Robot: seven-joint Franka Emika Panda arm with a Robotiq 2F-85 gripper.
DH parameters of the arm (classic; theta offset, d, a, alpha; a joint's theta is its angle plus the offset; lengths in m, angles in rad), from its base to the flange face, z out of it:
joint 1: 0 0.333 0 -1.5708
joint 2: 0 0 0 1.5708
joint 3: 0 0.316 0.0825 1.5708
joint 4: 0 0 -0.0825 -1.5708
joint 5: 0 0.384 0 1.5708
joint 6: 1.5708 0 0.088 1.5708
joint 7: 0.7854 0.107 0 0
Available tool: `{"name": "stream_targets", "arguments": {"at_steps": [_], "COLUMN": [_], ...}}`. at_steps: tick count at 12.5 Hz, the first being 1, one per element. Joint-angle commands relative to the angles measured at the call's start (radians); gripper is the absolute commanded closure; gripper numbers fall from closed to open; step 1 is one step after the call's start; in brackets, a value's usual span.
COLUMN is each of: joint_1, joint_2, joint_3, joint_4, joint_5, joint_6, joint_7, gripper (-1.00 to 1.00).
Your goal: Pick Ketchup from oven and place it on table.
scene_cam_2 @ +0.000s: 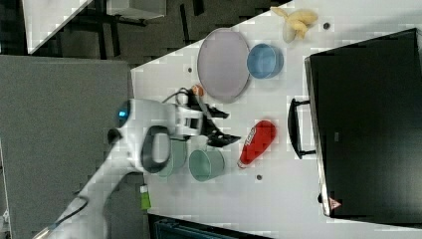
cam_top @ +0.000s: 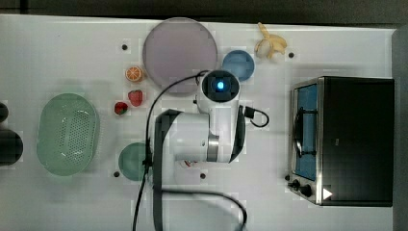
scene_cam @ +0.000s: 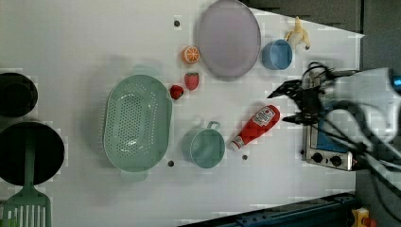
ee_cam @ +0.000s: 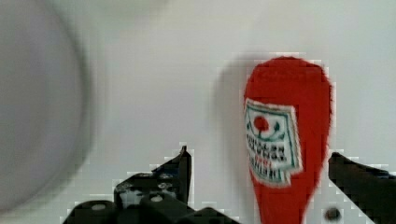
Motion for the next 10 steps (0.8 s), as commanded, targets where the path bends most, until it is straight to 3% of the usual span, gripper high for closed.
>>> {"name": "stream_targets", "arguments": {"at_steps": [1,5,10], "joint_1": [-0.001,0.002,0.002], "joint_2": [-0.194,-0.26,-0.26], "joint_3": [-0.016,-0.003,-0.004], "joint_4": [0.139,0.374,0.56], "joint_5": [-0.002,-0.006,-0.009], "joint_6": [-0.139,-0.405,-0.628], "joint_7": [0.037,0.037,0.037], "gripper": [-1.0,-1.0,-1.0]}}
